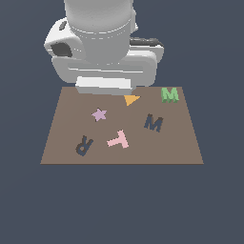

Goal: Insert a designated object into the corresponding slot on a board.

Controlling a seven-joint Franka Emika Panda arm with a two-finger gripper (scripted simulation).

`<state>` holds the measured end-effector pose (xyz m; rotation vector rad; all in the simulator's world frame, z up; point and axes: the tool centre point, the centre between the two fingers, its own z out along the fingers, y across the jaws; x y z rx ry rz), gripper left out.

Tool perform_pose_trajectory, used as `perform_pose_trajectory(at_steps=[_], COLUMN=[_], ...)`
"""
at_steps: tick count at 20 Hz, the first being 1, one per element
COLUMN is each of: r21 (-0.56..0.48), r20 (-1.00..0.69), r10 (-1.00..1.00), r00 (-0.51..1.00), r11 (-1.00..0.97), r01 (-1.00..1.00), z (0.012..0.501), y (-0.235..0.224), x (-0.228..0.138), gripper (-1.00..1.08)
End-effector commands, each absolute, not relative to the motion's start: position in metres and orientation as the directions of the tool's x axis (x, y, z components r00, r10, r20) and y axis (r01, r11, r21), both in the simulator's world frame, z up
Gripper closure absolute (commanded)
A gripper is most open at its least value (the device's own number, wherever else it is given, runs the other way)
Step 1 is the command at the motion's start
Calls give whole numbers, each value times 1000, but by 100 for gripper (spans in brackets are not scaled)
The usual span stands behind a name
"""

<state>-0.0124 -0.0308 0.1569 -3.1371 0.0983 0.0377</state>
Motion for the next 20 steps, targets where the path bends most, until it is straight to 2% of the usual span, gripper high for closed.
perform_pose_trajectory(at_steps=[1,10,20], r21=[-2,-2,-2], r20=[-24,-21,-11], r10=[-63,-58,-41], r00=[998,998,999], r11=[-998,-998,-999], r01=[-63,-58,-41], z=[157,144,98], y=[-31,-4,87], x=[-12,-24,-64], gripper=[-92,-92,-92])
